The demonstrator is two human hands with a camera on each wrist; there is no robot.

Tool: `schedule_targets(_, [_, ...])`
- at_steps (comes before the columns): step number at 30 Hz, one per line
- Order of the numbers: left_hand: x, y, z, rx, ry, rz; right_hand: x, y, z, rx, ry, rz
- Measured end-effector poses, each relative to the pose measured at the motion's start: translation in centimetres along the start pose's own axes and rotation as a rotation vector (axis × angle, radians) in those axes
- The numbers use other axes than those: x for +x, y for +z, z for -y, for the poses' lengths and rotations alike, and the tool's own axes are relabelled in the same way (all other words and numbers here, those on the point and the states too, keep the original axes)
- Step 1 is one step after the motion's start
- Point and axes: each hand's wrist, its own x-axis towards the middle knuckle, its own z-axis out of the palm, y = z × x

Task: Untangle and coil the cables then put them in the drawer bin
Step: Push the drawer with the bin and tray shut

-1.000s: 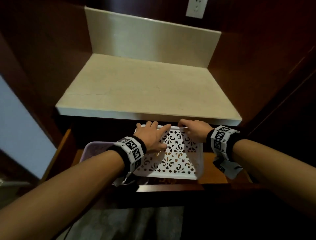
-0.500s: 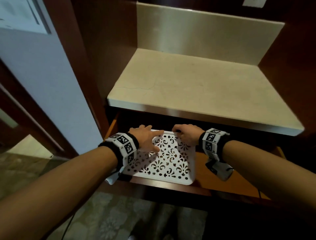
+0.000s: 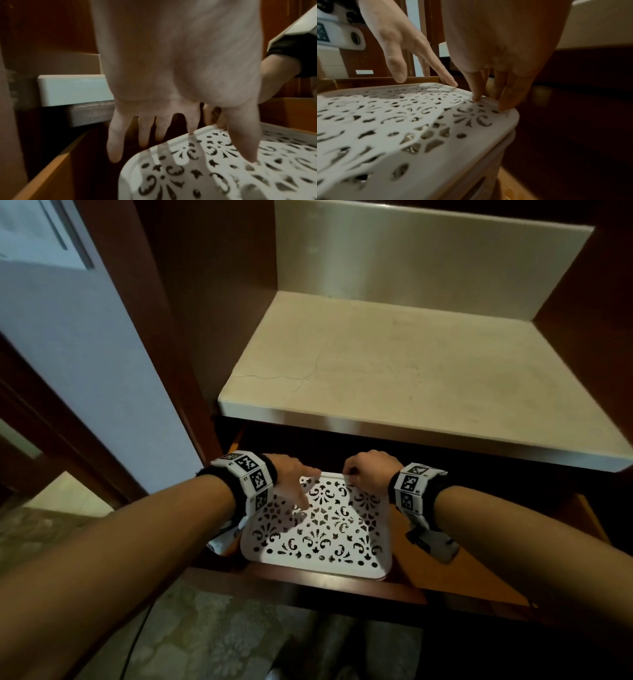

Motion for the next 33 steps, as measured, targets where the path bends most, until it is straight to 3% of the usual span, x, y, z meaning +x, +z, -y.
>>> schedule_targets(19, [1.0,-0.1,0.4,-0.001,-0.005,0.009,1.4,0.7,-0.1,0.267,0.119,0.155])
schedule_targets(26, [1.8,-0.5,-0.2,-0.029,0.006,-0.015,1.6,0.4,-1.5,0.297,0.148,0.126])
schedule_targets(33, [1.6,-0.9,-0.8,0.044,0.018,0.09,1.1,0.8,-2.1,0.206,0.073,0.016])
